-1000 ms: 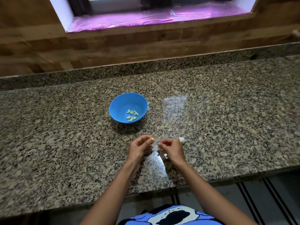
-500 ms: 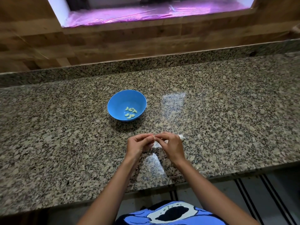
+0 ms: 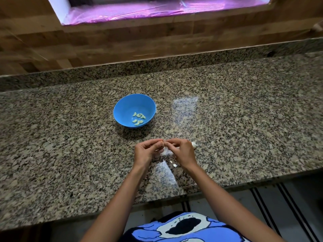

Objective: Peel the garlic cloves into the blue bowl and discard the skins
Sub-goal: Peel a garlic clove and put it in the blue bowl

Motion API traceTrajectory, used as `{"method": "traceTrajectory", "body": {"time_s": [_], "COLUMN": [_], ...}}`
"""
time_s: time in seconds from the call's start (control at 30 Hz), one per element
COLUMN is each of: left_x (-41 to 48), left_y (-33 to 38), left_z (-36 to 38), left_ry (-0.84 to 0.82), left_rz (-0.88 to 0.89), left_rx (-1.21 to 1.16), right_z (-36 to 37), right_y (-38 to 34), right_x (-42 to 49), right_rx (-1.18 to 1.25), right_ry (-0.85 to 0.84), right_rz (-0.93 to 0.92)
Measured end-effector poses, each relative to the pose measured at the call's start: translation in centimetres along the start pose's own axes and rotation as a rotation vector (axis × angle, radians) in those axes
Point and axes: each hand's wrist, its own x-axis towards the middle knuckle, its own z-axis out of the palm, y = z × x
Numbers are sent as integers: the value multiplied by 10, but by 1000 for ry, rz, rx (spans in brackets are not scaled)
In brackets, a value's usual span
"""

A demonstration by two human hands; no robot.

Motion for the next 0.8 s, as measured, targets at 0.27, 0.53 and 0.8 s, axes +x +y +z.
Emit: {"method": "traceTrajectory", "body": {"time_s": [0.27, 0.53, 0.8], "left_x": [1, -1, 4], "left_y": [4, 6, 9], "left_z": [-1, -1, -8], "left_ry": [-79, -138, -173], "left_rz": [57, 121, 122], "left_rx": [179, 312, 372], "right_z": [-10, -18, -18], "right_y": [-7, -7, -7], "right_x": [1, 6, 1], "right_rx": [418, 187, 178], "right_ry": [-138, -379, -401], "right_rz": [231, 187, 152]}}
